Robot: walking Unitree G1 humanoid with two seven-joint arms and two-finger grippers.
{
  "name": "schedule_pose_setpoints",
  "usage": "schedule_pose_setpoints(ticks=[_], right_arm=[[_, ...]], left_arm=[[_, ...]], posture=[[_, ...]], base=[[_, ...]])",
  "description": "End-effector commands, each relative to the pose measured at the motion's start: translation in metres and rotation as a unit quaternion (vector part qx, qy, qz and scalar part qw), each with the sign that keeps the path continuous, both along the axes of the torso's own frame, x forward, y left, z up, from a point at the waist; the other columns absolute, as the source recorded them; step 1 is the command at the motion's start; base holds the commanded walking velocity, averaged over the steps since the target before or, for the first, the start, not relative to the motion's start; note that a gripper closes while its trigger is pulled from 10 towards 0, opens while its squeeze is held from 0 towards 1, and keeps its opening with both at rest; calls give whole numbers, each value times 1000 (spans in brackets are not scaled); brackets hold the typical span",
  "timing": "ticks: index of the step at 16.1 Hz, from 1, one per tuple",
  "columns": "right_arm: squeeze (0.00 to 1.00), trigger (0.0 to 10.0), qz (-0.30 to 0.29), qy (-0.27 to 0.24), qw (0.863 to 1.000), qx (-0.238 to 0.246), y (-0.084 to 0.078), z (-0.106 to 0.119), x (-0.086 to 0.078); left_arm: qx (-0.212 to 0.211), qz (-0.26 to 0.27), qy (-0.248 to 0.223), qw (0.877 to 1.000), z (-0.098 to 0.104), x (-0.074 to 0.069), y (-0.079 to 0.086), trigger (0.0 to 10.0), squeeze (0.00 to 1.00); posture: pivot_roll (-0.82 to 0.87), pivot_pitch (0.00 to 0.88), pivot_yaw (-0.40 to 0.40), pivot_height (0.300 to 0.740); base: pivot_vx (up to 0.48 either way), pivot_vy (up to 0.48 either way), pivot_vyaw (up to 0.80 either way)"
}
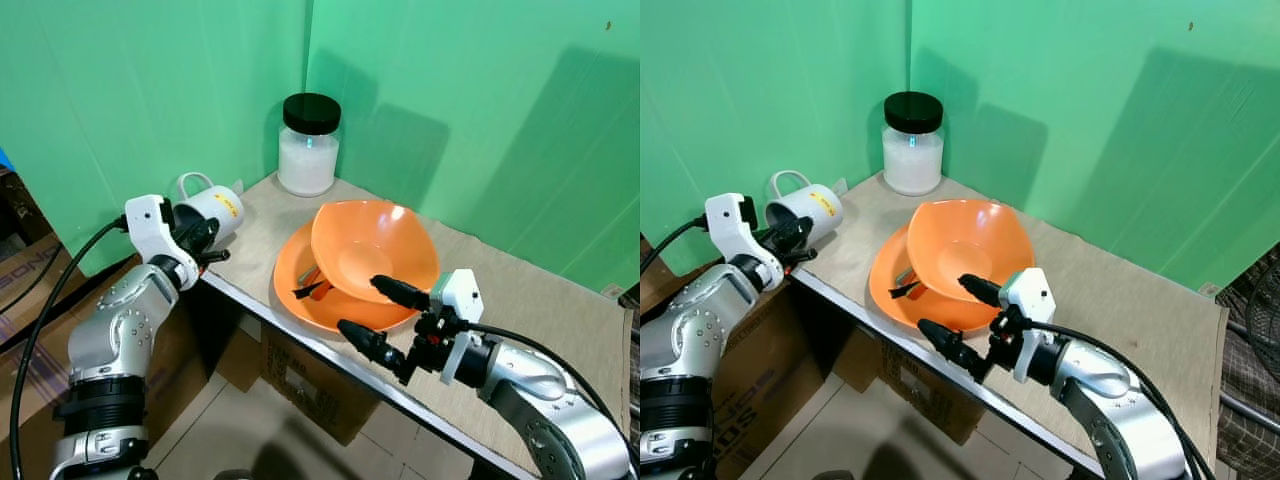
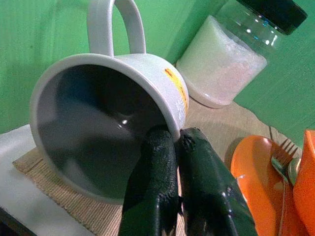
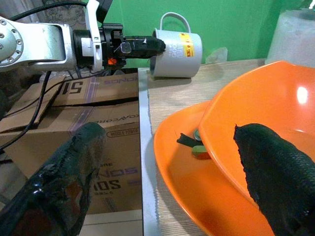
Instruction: Setting the table
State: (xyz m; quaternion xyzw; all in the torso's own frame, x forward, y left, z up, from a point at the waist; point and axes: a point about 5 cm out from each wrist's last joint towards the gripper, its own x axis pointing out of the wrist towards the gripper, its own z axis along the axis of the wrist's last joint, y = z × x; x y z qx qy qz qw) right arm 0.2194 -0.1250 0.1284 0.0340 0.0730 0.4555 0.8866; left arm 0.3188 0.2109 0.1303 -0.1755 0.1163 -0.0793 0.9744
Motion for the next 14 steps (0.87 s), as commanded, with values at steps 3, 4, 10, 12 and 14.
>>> schedule_pose_setpoints(ticks=[3, 4, 10, 12, 14], right_arm=[[0, 10000, -12, -11, 1000, -4, -4, 5, 0], [0, 10000, -74, -23, 997, 17, -12, 11, 10], [0, 10000, -271, -69, 957, 77, -28, 35, 20], [0, 10000, -318, -65, 942, 87, -29, 37, 22], [0, 10000, -335, -64, 935, 94, -29, 38, 25]], left_arm=[[17, -14, -15, 1000, 7, 3, -7, 0, 0], [35, -32, -50, 998, 20, 2, -16, 0, 0], [105, -187, -288, 933, 94, -37, -80, 0, 0], [117, -177, -297, 931, 95, -43, -85, 10000, 0], [120, -179, -304, 928, 94, -47, -91, 10000, 0]], posture=[[119, 0, -64, 740], [117, 0, -61, 740], [98, 0, -44, 740], [93, 0, -42, 740], [101, 0, -52, 740]], base=[[0, 0, 0], [0, 0, 0], [0, 0, 0], [0, 0, -625], [0, 0, -800]])
